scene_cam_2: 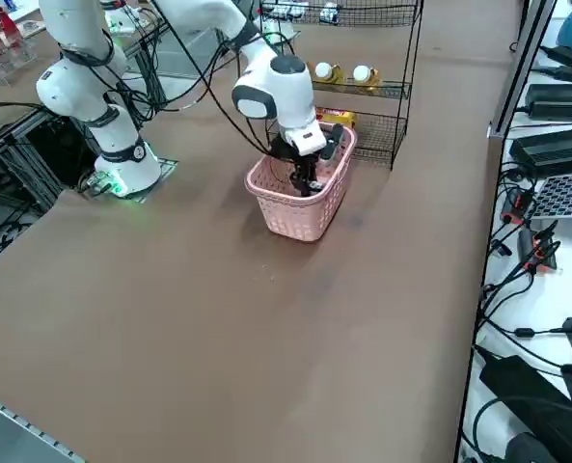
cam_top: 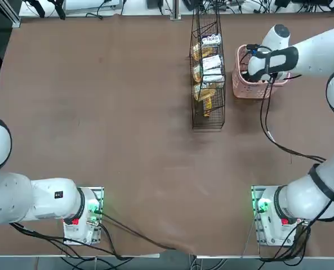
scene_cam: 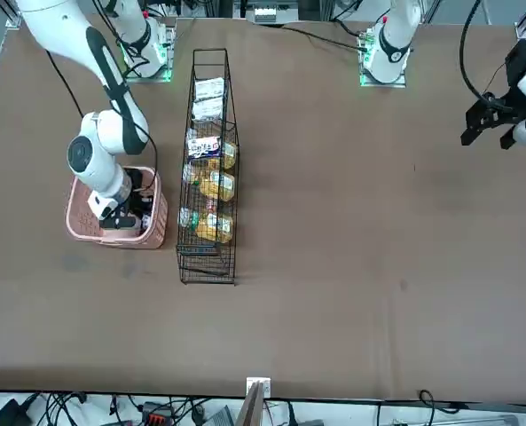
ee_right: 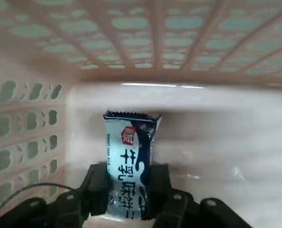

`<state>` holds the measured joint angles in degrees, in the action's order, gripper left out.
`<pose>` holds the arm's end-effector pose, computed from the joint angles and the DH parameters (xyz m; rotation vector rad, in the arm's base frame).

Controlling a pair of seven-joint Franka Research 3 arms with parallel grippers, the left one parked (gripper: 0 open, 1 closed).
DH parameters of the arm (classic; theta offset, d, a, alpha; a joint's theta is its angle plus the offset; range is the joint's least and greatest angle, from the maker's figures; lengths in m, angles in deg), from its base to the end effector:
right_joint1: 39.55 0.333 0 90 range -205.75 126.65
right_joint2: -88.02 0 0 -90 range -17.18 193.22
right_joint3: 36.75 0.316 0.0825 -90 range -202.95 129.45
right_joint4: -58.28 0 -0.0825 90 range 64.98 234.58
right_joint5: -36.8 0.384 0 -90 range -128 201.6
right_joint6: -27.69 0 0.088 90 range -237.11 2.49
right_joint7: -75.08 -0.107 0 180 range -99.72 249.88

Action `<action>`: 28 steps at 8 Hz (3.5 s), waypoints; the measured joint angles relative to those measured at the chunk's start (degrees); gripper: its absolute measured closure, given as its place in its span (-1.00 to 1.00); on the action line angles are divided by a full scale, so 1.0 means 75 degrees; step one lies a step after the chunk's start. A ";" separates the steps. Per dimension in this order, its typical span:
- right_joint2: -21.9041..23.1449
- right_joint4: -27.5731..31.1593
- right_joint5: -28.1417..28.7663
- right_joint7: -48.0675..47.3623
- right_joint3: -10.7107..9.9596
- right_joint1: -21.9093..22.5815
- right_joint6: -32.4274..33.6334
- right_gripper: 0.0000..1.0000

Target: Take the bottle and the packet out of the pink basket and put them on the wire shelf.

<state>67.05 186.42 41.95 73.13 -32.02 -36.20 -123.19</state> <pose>0.5441 0.0757 0.2077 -3.0643 -0.0356 -0.0375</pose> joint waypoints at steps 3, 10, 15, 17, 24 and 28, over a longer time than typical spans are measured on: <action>0.0568 -0.0216 0.0000 0.0000 -0.0022 -0.0015 0.1060 0.15; 0.1759 -0.1774 -0.0005 0.0000 -0.0241 -0.0147 0.5332 0.15; 0.1851 -0.4098 -0.0005 0.0066 -0.0138 -0.0134 0.7545 0.15; 0.1864 -0.5003 0.0000 0.0096 0.0240 -0.0116 0.7974 0.15; 0.1814 -0.6630 -0.0174 0.2287 0.1839 -0.0031 0.8157 0.15; 0.1493 -0.7210 -0.1116 0.4435 0.2538 0.0142 0.7727 0.15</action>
<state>78.25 132.35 33.58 106.39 -12.99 -35.13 -65.24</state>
